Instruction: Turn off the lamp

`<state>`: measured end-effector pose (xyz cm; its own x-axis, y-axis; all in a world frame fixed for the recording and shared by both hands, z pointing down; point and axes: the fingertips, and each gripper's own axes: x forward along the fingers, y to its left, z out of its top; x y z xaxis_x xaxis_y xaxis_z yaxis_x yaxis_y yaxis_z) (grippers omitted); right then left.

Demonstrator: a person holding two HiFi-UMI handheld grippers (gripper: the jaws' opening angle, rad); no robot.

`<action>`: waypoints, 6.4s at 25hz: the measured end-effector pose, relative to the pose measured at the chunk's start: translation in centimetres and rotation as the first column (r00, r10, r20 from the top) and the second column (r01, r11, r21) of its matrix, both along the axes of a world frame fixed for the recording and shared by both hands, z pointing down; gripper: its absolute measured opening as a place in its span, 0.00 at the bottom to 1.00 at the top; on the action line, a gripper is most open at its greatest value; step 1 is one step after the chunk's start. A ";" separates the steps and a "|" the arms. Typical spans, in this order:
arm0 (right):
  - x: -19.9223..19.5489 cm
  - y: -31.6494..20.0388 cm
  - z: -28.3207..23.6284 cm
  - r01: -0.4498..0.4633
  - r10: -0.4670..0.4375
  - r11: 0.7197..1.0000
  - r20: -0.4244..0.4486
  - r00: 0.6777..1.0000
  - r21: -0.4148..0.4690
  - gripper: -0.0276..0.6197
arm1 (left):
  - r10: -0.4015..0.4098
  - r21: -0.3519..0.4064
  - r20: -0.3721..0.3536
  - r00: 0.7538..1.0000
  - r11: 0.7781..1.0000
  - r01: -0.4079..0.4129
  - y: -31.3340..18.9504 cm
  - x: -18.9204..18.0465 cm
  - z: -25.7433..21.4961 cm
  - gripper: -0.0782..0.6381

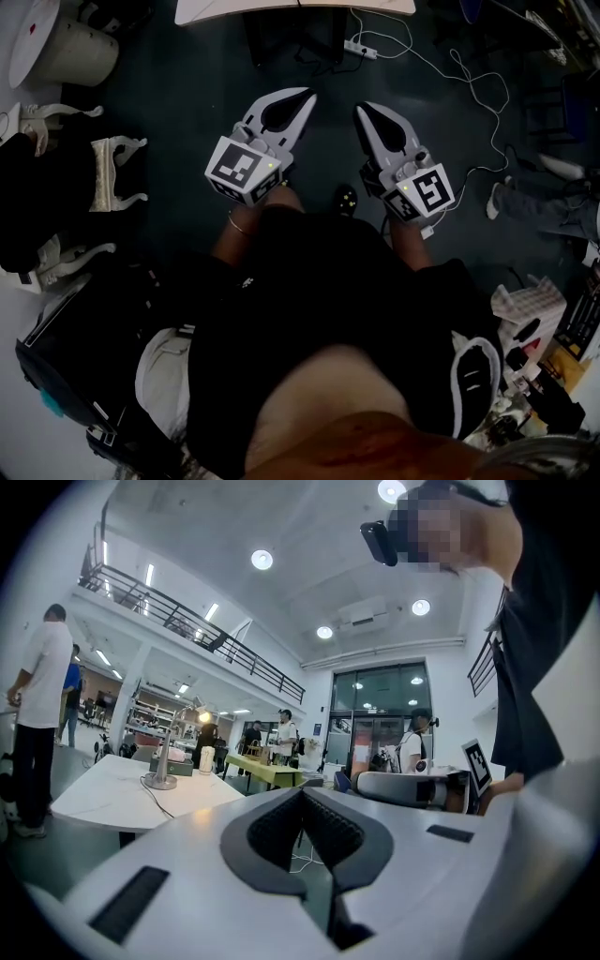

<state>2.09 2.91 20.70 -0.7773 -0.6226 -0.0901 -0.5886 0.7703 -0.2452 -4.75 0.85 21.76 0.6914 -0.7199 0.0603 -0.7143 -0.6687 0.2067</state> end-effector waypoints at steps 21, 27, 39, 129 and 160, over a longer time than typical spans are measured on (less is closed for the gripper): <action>-7.3 -2.8 -0.2 -0.089 0.089 0.996 -0.003 0.996 0.004 0.04 | 0.077 -0.007 -0.006 0.997 0.997 -0.077 -3.2 -7.4 0.4 0.12; -9.1 -3.6 -0.2 -0.096 0.097 0.995 -0.046 0.994 0.031 0.04 | 0.065 -0.014 0.007 0.998 0.998 -0.065 -4.0 -9.1 -0.1 0.12; -9.3 -4.8 -0.1 -0.100 0.101 0.995 -0.041 0.994 0.021 0.04 | 0.092 0.031 0.002 0.996 0.995 -0.092 -5.0 -8.5 0.0 0.12; -9.0 -32.5 31.1 -0.152 0.070 0.957 -0.311 0.948 -0.246 0.21 | 0.018 -0.111 0.172 0.985 0.994 0.001 -26.6 -8.2 26.7 0.12; -11.7 -35.3 32.7 -0.109 0.028 0.958 -0.292 0.956 -0.266 0.06 | -0.079 -0.158 0.206 0.975 0.981 0.113 -26.6 -11.1 30.2 0.12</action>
